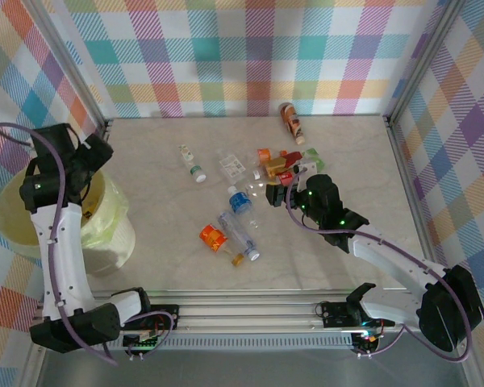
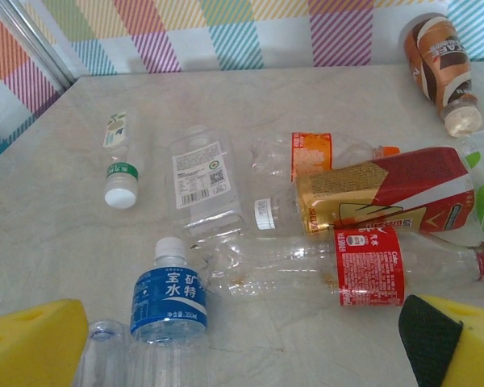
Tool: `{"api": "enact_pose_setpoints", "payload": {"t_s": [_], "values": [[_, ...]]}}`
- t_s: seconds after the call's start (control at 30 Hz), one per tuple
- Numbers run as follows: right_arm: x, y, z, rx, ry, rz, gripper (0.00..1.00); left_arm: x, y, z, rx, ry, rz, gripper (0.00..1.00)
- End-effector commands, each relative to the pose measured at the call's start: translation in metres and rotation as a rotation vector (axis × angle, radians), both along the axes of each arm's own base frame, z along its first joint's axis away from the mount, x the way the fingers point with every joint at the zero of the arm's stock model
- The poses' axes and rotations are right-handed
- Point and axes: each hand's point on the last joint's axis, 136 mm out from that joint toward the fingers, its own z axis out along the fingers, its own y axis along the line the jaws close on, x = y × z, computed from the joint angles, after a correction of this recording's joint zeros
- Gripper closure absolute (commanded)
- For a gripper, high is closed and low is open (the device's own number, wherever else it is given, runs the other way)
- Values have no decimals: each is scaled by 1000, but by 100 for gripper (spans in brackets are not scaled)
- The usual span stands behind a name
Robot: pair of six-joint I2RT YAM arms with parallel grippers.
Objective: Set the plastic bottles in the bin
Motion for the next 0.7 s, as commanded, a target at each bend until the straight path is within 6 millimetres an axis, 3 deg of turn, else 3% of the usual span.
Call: {"api": "enact_pose_setpoints", "payload": {"t_s": [0.0, 0.07, 0.17, 0.5, 0.67], "values": [[3, -11, 0, 30, 25, -63, 0, 0, -27, 46, -21, -162, -45, 6], [6, -18, -4, 72, 73, -103, 0, 5, -55, 61, -48, -231, -134, 6], [11, -30, -12, 126, 144, -167, 0, 14, -88, 64, -89, -260, -230, 5], [27, -68, -40, 212, 277, -218, 0, 55, -187, 34, -122, -191, -461, 0], [42, -91, -54, 133, 331, -207, 0, 73, -223, 15, -99, -135, -522, 0]]}}
